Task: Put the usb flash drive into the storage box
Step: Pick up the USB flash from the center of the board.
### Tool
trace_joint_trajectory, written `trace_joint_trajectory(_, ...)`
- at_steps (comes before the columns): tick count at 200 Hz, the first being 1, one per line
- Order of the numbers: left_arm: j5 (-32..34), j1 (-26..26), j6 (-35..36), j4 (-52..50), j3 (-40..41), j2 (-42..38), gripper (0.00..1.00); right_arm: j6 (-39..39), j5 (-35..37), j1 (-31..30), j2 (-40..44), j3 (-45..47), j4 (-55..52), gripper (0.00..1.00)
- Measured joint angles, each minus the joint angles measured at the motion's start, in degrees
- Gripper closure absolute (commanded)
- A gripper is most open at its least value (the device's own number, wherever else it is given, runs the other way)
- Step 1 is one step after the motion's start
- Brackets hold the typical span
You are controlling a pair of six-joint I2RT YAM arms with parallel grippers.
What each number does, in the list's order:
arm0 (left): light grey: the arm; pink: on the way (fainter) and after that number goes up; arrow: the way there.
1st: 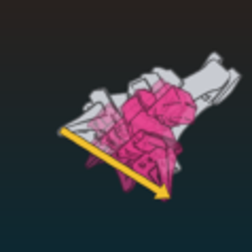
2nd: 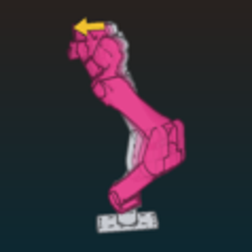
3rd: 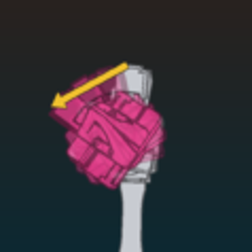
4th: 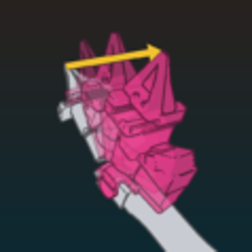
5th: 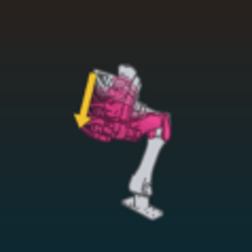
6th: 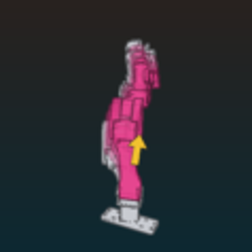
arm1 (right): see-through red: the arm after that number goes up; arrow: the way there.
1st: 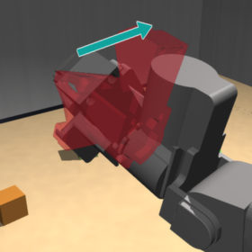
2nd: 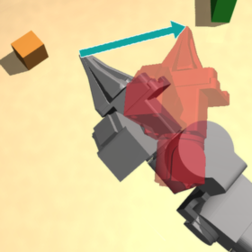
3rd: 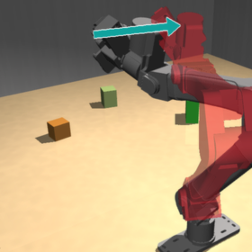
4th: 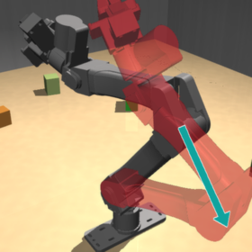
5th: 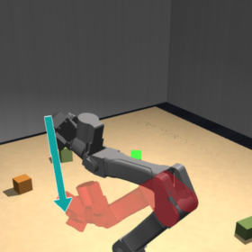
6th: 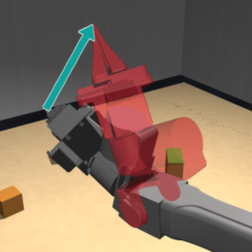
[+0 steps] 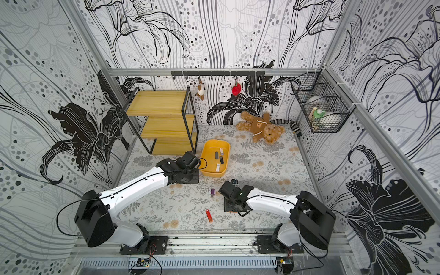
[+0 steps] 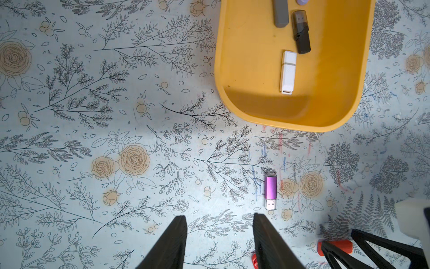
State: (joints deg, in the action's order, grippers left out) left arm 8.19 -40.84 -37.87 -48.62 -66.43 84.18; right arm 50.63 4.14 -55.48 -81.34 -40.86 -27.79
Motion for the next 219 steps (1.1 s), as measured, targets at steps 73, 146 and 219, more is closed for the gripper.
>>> trace_joint_trajectory(73,-0.02,-0.79,-1.49,0.68,3.21,-0.57,0.49,-0.98,-2.4,-1.05,-1.44,-0.76,-0.13,0.38)
trace_joint_trajectory(146,-0.07,-1.42,-2.45,1.55,4.07,-0.55,0.49,-0.92,-3.45,-2.91,-2.71,-2.21,-3.17,0.43)
trace_joint_trajectory(219,-0.24,-5.29,-6.84,1.95,10.97,-1.42,0.49,-0.72,-2.29,-4.02,-6.97,-6.08,-7.34,0.59)
